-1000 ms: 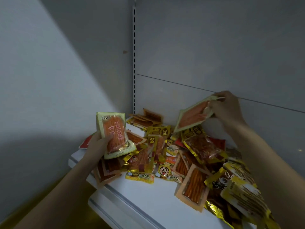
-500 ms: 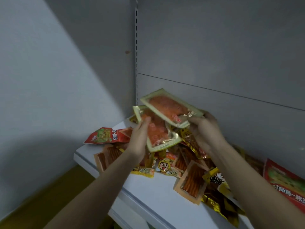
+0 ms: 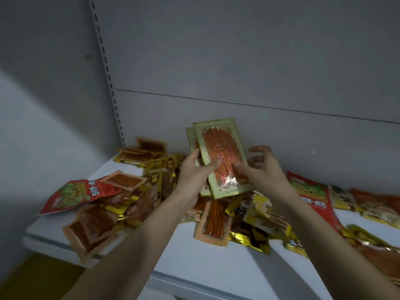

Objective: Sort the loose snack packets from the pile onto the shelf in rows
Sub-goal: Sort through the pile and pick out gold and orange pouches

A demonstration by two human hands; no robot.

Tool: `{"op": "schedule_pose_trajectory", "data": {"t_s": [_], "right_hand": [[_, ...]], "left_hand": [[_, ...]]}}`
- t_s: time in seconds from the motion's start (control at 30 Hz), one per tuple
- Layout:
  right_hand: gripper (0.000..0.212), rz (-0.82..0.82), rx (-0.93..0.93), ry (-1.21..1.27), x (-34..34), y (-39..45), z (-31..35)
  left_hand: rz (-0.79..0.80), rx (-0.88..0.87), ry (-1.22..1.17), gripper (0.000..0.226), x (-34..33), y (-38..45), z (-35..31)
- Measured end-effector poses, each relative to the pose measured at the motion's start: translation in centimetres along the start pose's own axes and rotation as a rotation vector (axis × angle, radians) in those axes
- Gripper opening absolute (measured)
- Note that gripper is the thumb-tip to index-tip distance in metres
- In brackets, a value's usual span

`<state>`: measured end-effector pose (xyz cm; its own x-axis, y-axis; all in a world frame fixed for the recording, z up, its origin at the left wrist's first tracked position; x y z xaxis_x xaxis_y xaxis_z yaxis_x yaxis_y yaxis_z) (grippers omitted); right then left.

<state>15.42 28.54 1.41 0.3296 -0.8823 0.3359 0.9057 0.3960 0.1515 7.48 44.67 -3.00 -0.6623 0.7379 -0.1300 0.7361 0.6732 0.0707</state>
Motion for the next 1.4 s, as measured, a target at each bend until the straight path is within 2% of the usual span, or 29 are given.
{"op": "schedule_pose_trajectory", "data": {"t_s": [0.1,0.23,0.37,0.47,0.63,0.73,0.83,0.93,1.23,1.4], "right_hand": [[0.065,-0.039,-0.028,-0.008,4.6,-1.2,-1.6],[0.071,-0.016,-0.073,0.067,11.2,-3.6,-3.4],[0.05,-0.104,-0.06,0.018,19.5,-7.8,-5.3],[0.042,-0.169,-0.123,0.069,26.6,-12.0,-8.3],[0.039,-0.31,-0.208,0.076,39.1,-19.6,-13.0],[0.039,-0.384,-0.242,0.025,46.2,-23.8,-15.1],[0.039,-0.438,-0.285,0.029,52.2,-27.3,-16.6],[0.038,-0.483,-0.322,0.039,57.4,-29.8,-18.4],[0.034,-0.559,-0.346,0.01,70.2,-29.7,-24.7],[0.021,-0.55,-0.37,-0.023,77.9,-26.3,-28.9]], "left_hand": [[0.111,-0.01,0.008,0.042,-5.0,-1.4,0.0],[0.235,-0.019,0.022,0.045,-11.8,-5.2,0.0],[0.335,-0.014,0.035,0.035,-19.4,-11.0,0.6],[0.403,-0.014,0.038,0.033,-25.7,-16.5,1.4],[0.524,0.05,0.048,0.027,-36.7,-26.0,3.6],[0.584,0.091,0.024,0.043,-42.9,-31.1,4.6],[0.658,0.114,0.035,0.027,-48.7,-35.6,5.4],[0.729,0.125,0.057,0.026,-53.8,-39.1,5.9],[0.82,0.154,0.079,0.043,-67.8,-43.1,8.1],[0.834,0.219,0.041,0.046,-76.4,-43.5,10.4]]}}
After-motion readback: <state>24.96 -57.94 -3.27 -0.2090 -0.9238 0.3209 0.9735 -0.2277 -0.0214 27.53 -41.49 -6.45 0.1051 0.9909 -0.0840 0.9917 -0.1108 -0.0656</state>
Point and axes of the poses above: each hand's wrist, its own y-axis towards the middle knuckle, its own x-axis out of the back of the hand, z = x × y, the point moved 9 cm from there along y, towards the middle knuckle, and after that the axes turned 6 degrees about -z, right-handed, at the moved point
